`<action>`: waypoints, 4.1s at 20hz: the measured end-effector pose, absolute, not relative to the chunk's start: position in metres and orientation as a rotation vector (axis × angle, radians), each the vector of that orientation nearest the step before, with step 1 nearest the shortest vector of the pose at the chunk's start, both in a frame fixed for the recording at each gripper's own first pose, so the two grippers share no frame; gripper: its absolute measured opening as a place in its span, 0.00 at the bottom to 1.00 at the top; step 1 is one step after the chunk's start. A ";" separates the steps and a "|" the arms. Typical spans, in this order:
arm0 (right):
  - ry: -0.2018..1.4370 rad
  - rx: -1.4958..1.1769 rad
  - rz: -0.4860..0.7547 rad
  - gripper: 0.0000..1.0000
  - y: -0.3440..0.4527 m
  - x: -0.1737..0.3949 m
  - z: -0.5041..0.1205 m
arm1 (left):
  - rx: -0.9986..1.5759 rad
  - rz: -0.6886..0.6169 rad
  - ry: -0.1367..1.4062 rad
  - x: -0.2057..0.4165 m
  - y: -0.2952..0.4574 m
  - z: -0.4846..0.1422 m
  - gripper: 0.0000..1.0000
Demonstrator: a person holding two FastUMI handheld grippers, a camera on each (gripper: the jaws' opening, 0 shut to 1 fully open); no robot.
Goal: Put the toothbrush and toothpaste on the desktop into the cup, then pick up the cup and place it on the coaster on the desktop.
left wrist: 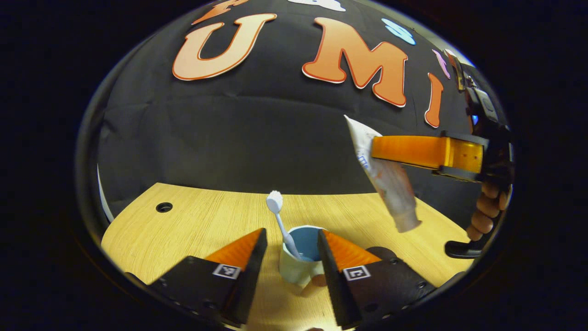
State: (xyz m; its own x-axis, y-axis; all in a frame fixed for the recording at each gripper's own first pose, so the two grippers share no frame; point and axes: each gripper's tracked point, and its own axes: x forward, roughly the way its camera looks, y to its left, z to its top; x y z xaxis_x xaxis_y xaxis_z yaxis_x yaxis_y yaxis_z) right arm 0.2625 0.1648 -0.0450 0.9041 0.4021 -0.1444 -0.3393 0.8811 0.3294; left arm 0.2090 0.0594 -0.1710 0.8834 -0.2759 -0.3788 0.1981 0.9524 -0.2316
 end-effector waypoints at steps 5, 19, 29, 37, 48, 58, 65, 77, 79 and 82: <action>0.189 0.361 0.404 0.02 0.184 0.280 -0.051 | -0.202 -0.218 0.450 0.180 0.079 -0.170 0.96; 0.145 0.343 0.406 0.03 0.226 0.313 -0.093 | -0.217 -0.149 0.436 0.151 0.118 -0.171 0.98; 0.203 0.255 0.426 0.08 0.237 0.301 -0.111 | -0.132 -0.146 0.432 0.142 0.108 -0.177 0.97; 0.196 0.217 0.420 0.10 0.199 0.260 -0.085 | -0.141 -0.195 0.422 0.137 0.077 -0.165 0.97; 0.143 0.121 0.301 0.89 0.082 0.178 -0.026 | -0.134 -0.263 0.633 0.174 0.041 -0.176 0.96; 0.081 0.049 0.251 0.95 -0.001 0.098 0.009 | -0.103 -0.288 0.982 0.187 0.020 -0.230 0.96; 0.044 -0.019 0.257 0.96 -0.021 0.064 0.026 | -0.027 -0.238 1.144 0.186 0.015 -0.242 0.95; 0.024 0.039 0.226 0.97 -0.061 0.032 0.015 | -0.020 -0.100 1.201 0.192 0.019 -0.264 0.28; 0.020 0.036 0.224 0.97 -0.061 0.030 0.015 | -0.023 -0.106 1.204 0.189 0.022 -0.264 0.26; 0.009 0.023 0.210 0.97 -0.067 0.027 0.017 | -0.038 -0.093 1.192 0.190 0.020 -0.265 0.23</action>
State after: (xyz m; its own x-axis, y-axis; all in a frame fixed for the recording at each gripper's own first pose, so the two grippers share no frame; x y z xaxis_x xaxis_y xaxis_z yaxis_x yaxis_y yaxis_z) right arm 0.0272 -0.0671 0.0167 0.9779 0.2089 -0.0060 -0.2087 0.9777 0.0241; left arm 0.1900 0.0200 -0.2648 0.3666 -0.0924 -0.9258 0.0519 0.9955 -0.0789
